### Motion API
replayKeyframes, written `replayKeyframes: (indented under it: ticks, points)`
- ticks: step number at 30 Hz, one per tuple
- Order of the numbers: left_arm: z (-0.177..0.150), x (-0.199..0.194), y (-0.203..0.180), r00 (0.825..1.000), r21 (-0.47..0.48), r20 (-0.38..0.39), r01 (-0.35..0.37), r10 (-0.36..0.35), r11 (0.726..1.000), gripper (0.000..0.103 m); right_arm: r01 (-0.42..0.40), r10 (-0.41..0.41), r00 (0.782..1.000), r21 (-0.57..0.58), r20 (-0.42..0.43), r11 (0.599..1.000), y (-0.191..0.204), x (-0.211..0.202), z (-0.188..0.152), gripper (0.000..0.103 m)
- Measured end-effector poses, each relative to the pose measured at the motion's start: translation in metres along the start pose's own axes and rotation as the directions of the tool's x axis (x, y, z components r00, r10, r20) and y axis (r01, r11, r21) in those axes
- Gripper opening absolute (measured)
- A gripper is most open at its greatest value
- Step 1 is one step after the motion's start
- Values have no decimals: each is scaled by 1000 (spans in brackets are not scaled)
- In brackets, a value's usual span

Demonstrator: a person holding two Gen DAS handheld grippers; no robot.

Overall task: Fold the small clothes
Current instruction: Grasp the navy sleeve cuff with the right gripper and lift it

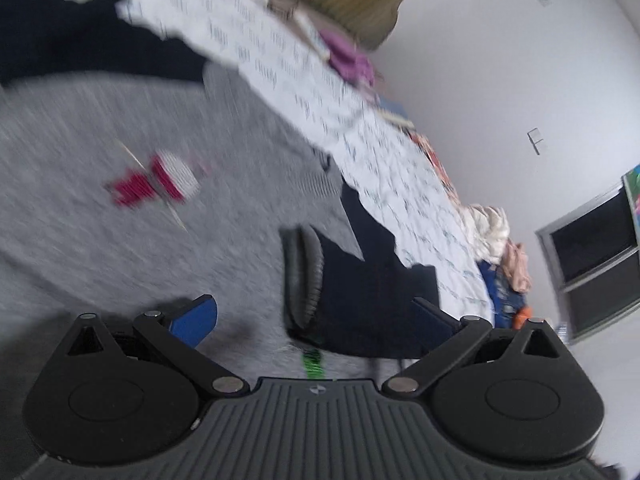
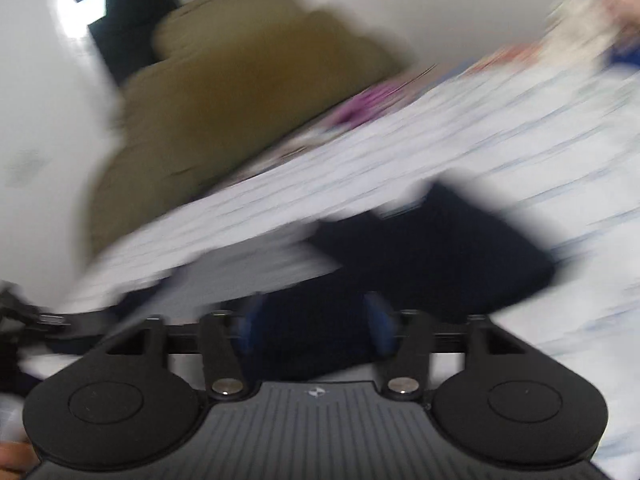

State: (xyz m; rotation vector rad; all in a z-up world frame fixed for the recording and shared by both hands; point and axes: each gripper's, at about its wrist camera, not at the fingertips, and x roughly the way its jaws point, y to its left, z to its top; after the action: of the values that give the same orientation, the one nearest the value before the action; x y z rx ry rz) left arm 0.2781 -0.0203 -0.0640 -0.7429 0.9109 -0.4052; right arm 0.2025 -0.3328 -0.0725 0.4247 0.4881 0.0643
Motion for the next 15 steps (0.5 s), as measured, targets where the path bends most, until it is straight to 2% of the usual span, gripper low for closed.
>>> replayKeyframes:
  ticks: [1,2,5,7,10,11,12,14,15]
  points:
    - [2,11,1,1000,-9,-21,0,0,1000,102,72,-72,997,13,26,997,-9,-5,-2,75]
    - [2,21,2,999,-8,-37,-15,14,1000,102,107,-108,993,24,45,994,-18,-10,-4,75]
    - [5,40,-6,998,27,-35,-56,57,998,100,154,-159,982,52,107,987,-26,-19,-14,75]
    - [5,50,-13,996,58,-20,-87,88,995,97,171,-176,978,49,113,984,-29,-17,-19,75]
    - [2,61,-24,992,91,-6,-127,128,988,76,157,-158,980,15,123,987,-29,-19,-24,75]
    - [1,65,-27,991,106,-10,-128,130,986,60,155,-154,980,4,127,988,-29,-18,-25,75]
    - [1,66,-28,990,117,-23,-132,136,984,53,152,-151,979,-1,134,988,-29,-20,-25,75]
    - [0,68,-31,988,133,-21,-148,152,980,51,145,-144,979,2,147,989,-29,-20,-23,75]
    - [-1,69,-33,987,146,-11,-159,163,976,42,142,-141,978,7,152,990,-30,-20,-24,75]
